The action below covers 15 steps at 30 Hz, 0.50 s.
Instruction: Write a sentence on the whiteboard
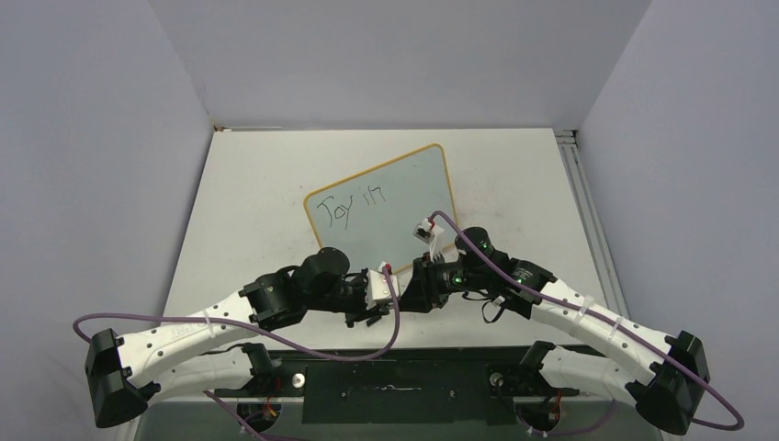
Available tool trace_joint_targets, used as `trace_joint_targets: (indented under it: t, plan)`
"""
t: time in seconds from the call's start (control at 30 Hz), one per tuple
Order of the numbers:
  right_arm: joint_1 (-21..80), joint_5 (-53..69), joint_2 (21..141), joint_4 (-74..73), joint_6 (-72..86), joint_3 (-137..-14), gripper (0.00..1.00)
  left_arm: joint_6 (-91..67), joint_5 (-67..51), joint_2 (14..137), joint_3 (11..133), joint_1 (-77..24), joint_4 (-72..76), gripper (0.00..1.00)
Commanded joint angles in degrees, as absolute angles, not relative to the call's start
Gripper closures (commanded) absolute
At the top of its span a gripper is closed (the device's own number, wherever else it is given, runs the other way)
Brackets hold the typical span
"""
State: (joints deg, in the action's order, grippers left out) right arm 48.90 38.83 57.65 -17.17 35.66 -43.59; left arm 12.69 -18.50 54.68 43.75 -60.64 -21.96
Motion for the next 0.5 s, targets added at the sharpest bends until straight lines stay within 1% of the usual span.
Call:
trace_joint_targets:
  t: [0.0,0.1,0.13,0.2,0.27,0.3,0.33,0.4,0.43,0.47]
  plan:
    - [49.4,39.2,57.1,-14.0,36.1,-43.6,0.69,13.2,-20.1,54.1,45.4,-60.3,-21.5,1.0]
    - [49.4,39.1,57.1,-13.4,36.3,-43.4,0.69,13.3,-20.4,54.1,45.4,-60.3,-21.5,1.0]
    - [49.4,39.1,57.0,-13.2,36.5,-43.2,0.71,13.3,-20.4,54.1,45.4,-60.3,-21.5,1.0]
    - [49.5,39.0,56.8,-12.6,36.8,-42.9,0.76,13.3,-20.5,54.0,45.4,-60.3,-21.6,1.0]
    - [49.5,38.5,56.5,-12.2,36.9,-42.6,0.84,13.4,-20.5,54.1,45.4,-60.3,-21.7,1.0]
    - [49.4,38.2,56.4,-12.2,37.0,-42.6,0.9,13.3,-20.2,54.1,45.4,-60.3,-21.7,1.0]
    - [49.5,38.0,56.1,-12.2,36.9,-42.6,0.94,13.2,-20.0,54.0,45.5,-60.3,-21.7,1.0]
    - [49.4,36.8,55.5,-12.8,36.6,-43.0,0.95,12.4,-18.9,54.0,45.7,-59.9,-21.6,1.0]
    - [49.5,35.8,55.1,-13.4,36.2,-43.3,0.95,11.9,-18.1,53.9,45.8,-59.6,-21.4,0.93]
    - [49.5,34.3,54.6,-14.2,35.6,-43.7,0.95,11.3,-17.4,53.8,45.9,-59.1,-21.2,0.8]
